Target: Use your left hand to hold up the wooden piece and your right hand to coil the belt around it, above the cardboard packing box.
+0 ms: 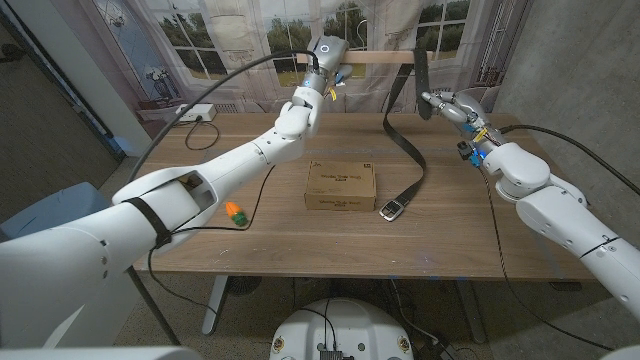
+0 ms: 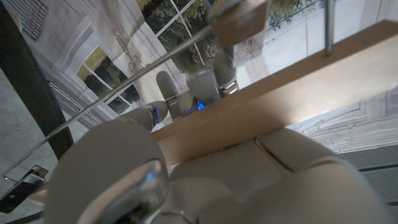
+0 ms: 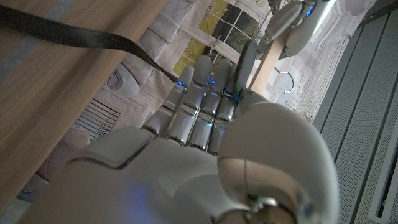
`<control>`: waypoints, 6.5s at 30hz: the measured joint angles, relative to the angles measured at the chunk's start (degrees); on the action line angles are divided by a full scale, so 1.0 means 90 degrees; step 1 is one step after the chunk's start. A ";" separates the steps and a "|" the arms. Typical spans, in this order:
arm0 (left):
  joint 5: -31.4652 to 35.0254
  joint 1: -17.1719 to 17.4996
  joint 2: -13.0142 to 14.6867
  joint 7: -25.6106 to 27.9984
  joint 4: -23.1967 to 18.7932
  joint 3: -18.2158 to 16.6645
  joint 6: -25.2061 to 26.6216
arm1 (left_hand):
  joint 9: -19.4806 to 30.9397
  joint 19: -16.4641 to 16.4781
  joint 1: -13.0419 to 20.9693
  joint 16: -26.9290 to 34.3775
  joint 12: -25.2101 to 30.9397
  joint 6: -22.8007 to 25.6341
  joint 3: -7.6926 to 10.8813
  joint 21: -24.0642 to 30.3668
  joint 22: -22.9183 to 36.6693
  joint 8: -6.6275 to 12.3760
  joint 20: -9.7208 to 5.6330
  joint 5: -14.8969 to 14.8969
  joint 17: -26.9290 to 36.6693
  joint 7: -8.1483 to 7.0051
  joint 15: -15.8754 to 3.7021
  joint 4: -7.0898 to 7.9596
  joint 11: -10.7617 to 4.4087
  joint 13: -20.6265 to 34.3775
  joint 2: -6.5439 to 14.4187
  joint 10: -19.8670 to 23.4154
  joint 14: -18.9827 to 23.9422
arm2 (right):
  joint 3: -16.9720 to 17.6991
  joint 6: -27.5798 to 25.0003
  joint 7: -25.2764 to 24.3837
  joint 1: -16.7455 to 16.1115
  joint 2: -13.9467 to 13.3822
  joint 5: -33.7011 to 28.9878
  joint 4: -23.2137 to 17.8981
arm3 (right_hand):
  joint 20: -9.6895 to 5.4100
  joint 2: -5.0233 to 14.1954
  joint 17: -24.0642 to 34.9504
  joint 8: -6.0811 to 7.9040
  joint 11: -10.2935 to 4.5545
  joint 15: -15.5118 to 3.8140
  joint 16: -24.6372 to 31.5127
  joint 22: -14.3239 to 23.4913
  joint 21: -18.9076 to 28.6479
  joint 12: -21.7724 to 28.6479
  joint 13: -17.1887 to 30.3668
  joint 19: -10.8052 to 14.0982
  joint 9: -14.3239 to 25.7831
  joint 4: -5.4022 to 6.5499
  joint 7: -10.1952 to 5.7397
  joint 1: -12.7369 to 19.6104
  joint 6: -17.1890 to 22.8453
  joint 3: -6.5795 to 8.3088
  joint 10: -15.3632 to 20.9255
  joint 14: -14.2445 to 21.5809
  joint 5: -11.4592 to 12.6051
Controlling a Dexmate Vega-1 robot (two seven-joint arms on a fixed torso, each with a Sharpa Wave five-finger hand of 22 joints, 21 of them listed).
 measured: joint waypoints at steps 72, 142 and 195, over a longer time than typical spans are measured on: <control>-0.2458 -0.1635 0.0662 -0.5706 -0.0755 0.0227 -0.1636 | 0.0553 0.0303 -0.0684 0.0611 -0.0035 -0.0662 0.0317 -0.0427 0.1756 0.0893 -0.0103 -0.0560 -0.0173 0.0266 -0.0054 0.0036 0.0185 0.0014 0.0507 0.0664 -0.0016 | -0.3294 -0.0932 -0.0970 0.4471 0.1767 -0.3091 0.6738 | -0.0021 0.0016 0.0076 0.0052 -0.0029 0.0069 0.0002 -0.0206 0.0317 0.0000 0.0138 -0.0343 -0.0050 0.0134 -0.0046 0.0068 -0.0182 -0.0041 -0.0151 -0.0227 0.0026; -0.2573 -0.1485 0.0668 -0.7383 -0.0696 0.0302 -0.2092 | 0.0291 0.0087 -0.0782 0.0485 -0.0036 -0.0741 0.0342 -0.0326 0.1160 0.1009 -0.0022 -0.0239 -0.0344 0.0160 -0.0020 0.0010 0.0128 0.0003 0.0289 0.0603 -0.0048 | -0.2147 0.0100 -0.1673 0.5337 0.1900 -0.2817 0.4939 | -0.0004 0.0081 0.0118 0.0332 -0.0177 0.0102 0.0056 -0.0354 0.0755 0.0110 0.0472 -0.0520 0.0402 0.0458 -0.0193 0.0004 -0.0578 -0.0069 -0.0432 -0.0329 0.0217; -0.2744 -0.1756 -0.0424 -0.5222 0.1154 0.0378 -0.0566 | 0.0494 0.0454 -0.0689 0.0789 -0.0036 -0.0674 0.0474 -0.0001 0.1675 0.1409 -0.0138 -0.0488 -0.0330 0.0352 -0.0035 0.0019 0.0248 0.0002 0.0739 0.0814 0.0127 | -0.0206 0.2335 0.0128 0.2137 0.1206 0.0125 0.3088 | -0.0034 0.0067 0.0120 0.0384 -0.0181 0.0102 0.0165 -0.0441 0.1012 0.0133 0.0461 -0.0626 0.0323 0.0438 -0.0197 0.0084 -0.0575 -0.0051 -0.0428 -0.0328 0.0256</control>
